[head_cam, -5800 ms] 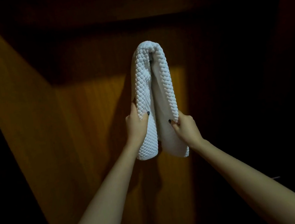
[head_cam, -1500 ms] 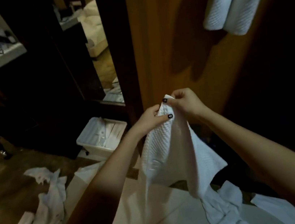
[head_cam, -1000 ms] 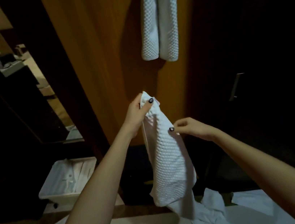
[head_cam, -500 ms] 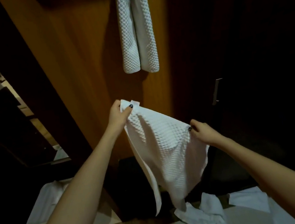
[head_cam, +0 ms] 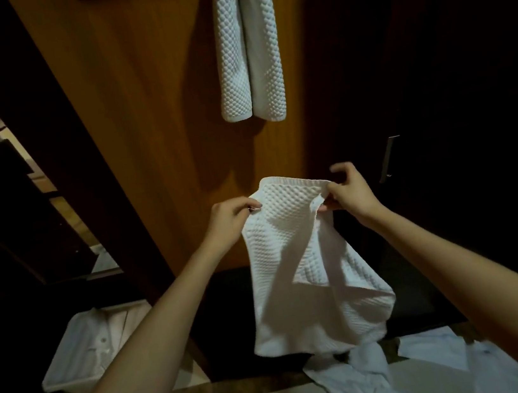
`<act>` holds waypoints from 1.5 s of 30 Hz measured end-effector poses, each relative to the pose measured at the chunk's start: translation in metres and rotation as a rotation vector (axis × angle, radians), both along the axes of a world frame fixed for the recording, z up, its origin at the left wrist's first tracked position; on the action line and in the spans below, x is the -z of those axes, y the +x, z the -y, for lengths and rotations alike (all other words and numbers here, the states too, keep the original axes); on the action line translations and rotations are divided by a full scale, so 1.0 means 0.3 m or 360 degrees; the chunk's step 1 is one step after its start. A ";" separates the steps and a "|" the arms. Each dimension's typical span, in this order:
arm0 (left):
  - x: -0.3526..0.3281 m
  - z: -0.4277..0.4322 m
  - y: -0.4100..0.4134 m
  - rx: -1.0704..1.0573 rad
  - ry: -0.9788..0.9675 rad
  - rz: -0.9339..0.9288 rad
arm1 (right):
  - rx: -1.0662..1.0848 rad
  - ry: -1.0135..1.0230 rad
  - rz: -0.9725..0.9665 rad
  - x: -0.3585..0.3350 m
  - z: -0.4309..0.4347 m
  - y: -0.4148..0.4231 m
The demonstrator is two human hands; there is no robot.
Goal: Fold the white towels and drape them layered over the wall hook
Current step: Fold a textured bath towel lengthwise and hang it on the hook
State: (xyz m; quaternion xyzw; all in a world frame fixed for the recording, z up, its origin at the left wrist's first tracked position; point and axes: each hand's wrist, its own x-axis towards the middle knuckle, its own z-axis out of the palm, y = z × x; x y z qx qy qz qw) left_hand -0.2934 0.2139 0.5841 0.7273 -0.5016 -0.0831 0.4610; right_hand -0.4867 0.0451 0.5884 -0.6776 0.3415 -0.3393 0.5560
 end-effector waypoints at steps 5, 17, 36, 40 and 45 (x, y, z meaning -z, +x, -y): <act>0.003 0.004 -0.043 0.0110 0.0080 -0.0282 | -0.0176 -0.0193 -0.0003 -0.056 -0.024 -0.008; 0.072 0.073 -0.185 0.0231 0.0341 0.0133 | -0.0012 -0.0253 0.0059 -0.147 0.028 -0.058; -0.094 0.098 -0.091 0.0151 -0.0077 -0.0661 | -0.0407 -0.1093 -0.1535 -0.132 0.109 -0.270; -0.116 0.046 -0.040 0.0101 0.0024 -0.0564 | -0.0554 -0.1147 -0.1303 -0.067 0.110 -0.230; -0.168 -0.078 0.061 0.0181 0.0275 -0.0253 | -0.0505 -0.0918 -0.0754 -0.041 0.077 -0.139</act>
